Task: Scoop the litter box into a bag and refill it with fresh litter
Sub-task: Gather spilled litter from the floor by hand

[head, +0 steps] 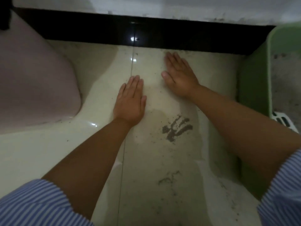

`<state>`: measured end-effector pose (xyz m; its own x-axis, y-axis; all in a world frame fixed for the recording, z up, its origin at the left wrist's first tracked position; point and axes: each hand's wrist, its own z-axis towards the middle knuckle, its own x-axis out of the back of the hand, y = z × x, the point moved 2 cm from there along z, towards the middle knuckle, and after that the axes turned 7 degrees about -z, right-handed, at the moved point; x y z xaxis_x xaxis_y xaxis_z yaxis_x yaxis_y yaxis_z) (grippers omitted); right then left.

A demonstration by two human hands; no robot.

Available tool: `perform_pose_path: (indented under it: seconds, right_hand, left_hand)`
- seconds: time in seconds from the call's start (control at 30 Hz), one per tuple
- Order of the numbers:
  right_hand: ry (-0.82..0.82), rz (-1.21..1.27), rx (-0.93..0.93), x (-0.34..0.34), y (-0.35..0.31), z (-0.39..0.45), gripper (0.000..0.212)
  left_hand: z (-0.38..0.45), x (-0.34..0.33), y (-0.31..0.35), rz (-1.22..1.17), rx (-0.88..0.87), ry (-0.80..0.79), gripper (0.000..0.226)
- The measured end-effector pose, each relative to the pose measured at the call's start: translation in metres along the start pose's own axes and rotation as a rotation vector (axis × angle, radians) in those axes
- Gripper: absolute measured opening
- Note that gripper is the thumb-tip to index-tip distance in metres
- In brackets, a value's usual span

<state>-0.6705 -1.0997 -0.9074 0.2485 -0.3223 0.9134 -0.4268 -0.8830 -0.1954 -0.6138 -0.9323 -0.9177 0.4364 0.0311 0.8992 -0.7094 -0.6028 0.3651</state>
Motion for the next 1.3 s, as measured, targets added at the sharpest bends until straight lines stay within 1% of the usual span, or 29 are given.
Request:
perform_pose_path:
  seconds: [0.1, 0.2, 0.27, 0.4, 0.47, 0.5, 0.53, 0.6, 0.63, 0.67, 0.7, 0.77, 0.87, 0.93, 0.97, 1.0, 1.07, 1.1, 1.17, 1.2, 1.23, 1.3]
  right_hand:
    - [-0.059, -0.042, 0.117, -0.005, -0.003, -0.01, 0.059]
    - [-0.098, -0.097, 0.278, -0.013, -0.008, -0.033, 0.071]
    - [-0.144, -0.099, 0.32, -0.02, -0.009, -0.051, 0.073]
    - [-0.176, -0.1, 0.38, -0.038, -0.008, -0.095, 0.079]
    - [-0.178, 0.015, 0.364, -0.048, -0.006, -0.116, 0.095]
    - [-0.147, 0.122, 0.327, -0.052, -0.004, -0.126, 0.1]
    - [-0.077, 0.269, 0.242, -0.05, -0.005, -0.135, 0.094]
    - [0.112, 0.565, -0.093, -0.042, -0.003, -0.15, 0.066]
    - [0.207, 0.679, -0.27, -0.039, 0.0, -0.155, 0.057]
    - [0.277, 0.757, -0.42, -0.039, 0.003, -0.161, 0.052]
    - [0.328, 0.79, -0.529, -0.041, 0.007, -0.166, 0.049]
    - [0.372, 0.771, -0.627, -0.046, 0.013, -0.175, 0.045]
    - [0.338, 0.715, -0.617, -0.055, 0.015, -0.183, 0.049]
    - [0.34, 0.69, -0.581, -0.059, 0.012, -0.184, 0.063]
    - [0.353, 0.686, -0.577, -0.06, 0.012, -0.183, 0.067]
    - [0.361, 0.673, -0.572, -0.061, 0.012, -0.183, 0.068]
    - [0.347, 0.613, -0.525, -0.061, 0.012, -0.183, 0.067]
    - [0.326, 0.574, -0.497, -0.062, 0.011, -0.183, 0.066]
    - [0.279, 0.514, -0.454, -0.063, 0.008, -0.182, 0.066]
    - [0.27, 0.504, -0.438, -0.064, 0.006, -0.182, 0.065]
    - [0.27, 0.507, -0.435, -0.065, 0.004, -0.181, 0.065]
    - [0.277, 0.524, -0.448, -0.064, 0.004, -0.182, 0.065]
  left_hand:
    - [0.0, -0.001, -0.002, 0.005, -0.005, 0.014, 0.073]
    - [0.0, -0.002, -0.004, 0.02, -0.005, 0.007, 0.079]
    - [0.0, -0.002, -0.003, 0.034, -0.004, -0.015, 0.082]
    - [-0.001, 0.0, 0.0, 0.085, -0.001, -0.09, 0.075]
    - [-0.004, 0.002, 0.004, 0.114, -0.048, -0.127, 0.084]
    - [-0.006, 0.002, 0.009, 0.132, -0.089, -0.152, 0.09]
    - [-0.007, 0.0, 0.016, 0.151, -0.131, -0.183, 0.093]
    - [-0.015, -0.009, 0.033, 0.187, -0.212, -0.249, 0.09]
    - [-0.02, -0.015, 0.043, 0.199, -0.255, -0.27, 0.087]
    - [-0.026, -0.022, 0.054, 0.207, -0.303, -0.286, 0.085]
    - [-0.032, -0.027, 0.065, 0.204, -0.352, -0.304, 0.084]
    - [-0.042, -0.039, 0.085, 0.213, -0.426, -0.349, 0.076]
    - [-0.052, -0.052, 0.105, 0.193, -0.462, -0.358, 0.066]
    - [-0.056, -0.051, 0.111, 0.065, -0.466, -0.339, 0.07]
    - [-0.058, -0.049, 0.112, 0.003, -0.487, -0.325, 0.07]
    - [-0.06, -0.048, 0.112, -0.037, -0.52, -0.279, 0.066]
    - [-0.058, -0.044, 0.1, -0.048, -0.529, -0.082, 0.055]
    - [-0.057, -0.039, 0.093, -0.028, -0.495, -0.024, 0.054]
    - [-0.061, -0.034, 0.075, 0.064, -0.444, 0.029, 0.06]
    - [-0.066, -0.034, 0.067, 0.122, -0.433, 0.017, 0.067]
    - [-0.072, -0.033, 0.061, 0.153, -0.413, -0.032, 0.077]
    - [-0.082, -0.036, 0.055, 0.185, -0.361, -0.166, 0.091]
